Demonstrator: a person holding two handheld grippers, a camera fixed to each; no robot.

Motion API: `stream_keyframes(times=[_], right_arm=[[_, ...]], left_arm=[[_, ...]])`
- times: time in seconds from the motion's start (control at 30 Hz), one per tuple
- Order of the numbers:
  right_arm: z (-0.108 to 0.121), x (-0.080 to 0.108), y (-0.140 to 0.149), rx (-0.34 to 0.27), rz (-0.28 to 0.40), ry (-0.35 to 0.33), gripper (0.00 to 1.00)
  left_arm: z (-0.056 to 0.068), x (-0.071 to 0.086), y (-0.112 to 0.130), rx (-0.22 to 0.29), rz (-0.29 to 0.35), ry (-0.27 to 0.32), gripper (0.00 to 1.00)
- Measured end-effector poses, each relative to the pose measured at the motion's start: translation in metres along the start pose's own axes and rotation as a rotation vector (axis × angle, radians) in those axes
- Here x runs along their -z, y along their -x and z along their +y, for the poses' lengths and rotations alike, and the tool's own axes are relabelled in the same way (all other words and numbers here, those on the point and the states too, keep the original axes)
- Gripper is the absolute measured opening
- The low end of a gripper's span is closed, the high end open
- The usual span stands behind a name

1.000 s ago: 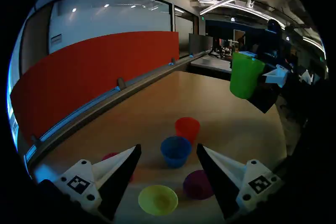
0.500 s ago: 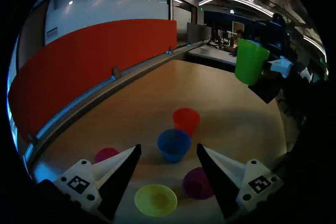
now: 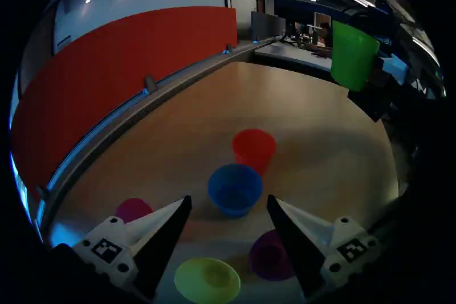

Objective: Pour water

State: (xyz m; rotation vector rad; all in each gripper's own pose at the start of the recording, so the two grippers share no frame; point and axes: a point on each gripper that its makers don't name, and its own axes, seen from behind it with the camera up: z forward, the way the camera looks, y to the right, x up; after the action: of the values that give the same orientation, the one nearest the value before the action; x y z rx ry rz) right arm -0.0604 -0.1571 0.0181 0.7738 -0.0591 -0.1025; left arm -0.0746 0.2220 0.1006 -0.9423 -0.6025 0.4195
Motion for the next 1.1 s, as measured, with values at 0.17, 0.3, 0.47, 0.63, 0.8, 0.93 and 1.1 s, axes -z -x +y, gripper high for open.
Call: stream_keyframes(times=[0.17, 0.3, 0.47, 0.63, 0.8, 0.93, 1.1], right_arm=[[0.003, 0.002, 0.004, -0.002, -0.003, 0.003, 0.9], [0.004, 0.003, 0.007, -0.004, -0.005, 0.003, 0.89], [0.005, 0.003, 0.009, -0.004, -0.01, 0.005, 0.89], [0.007, 0.005, 0.011, -0.006, -0.013, 0.008, 0.9], [0.009, 0.006, 0.013, -0.009, -0.014, 0.014, 0.89], [0.01, 0.007, 0.014, -0.011, -0.014, 0.014, 0.89], [0.011, 0.007, 0.017, -0.009, -0.019, 0.013, 0.9]], left_arm=[[0.002, -0.01, 0.004, -0.001, -0.02, 0.0, 0.98], [0.003, -0.017, 0.007, -0.008, -0.032, -0.004, 0.99], [0.002, -0.025, 0.009, -0.007, -0.044, -0.013, 0.98], [0.003, -0.031, 0.011, -0.004, -0.055, -0.015, 0.98], [0.005, -0.038, 0.013, 0.0, -0.062, -0.014, 0.99], [0.003, -0.043, 0.016, 0.003, -0.072, -0.022, 0.99], [0.002, -0.048, 0.017, 0.007, -0.076, -0.031, 0.98]])
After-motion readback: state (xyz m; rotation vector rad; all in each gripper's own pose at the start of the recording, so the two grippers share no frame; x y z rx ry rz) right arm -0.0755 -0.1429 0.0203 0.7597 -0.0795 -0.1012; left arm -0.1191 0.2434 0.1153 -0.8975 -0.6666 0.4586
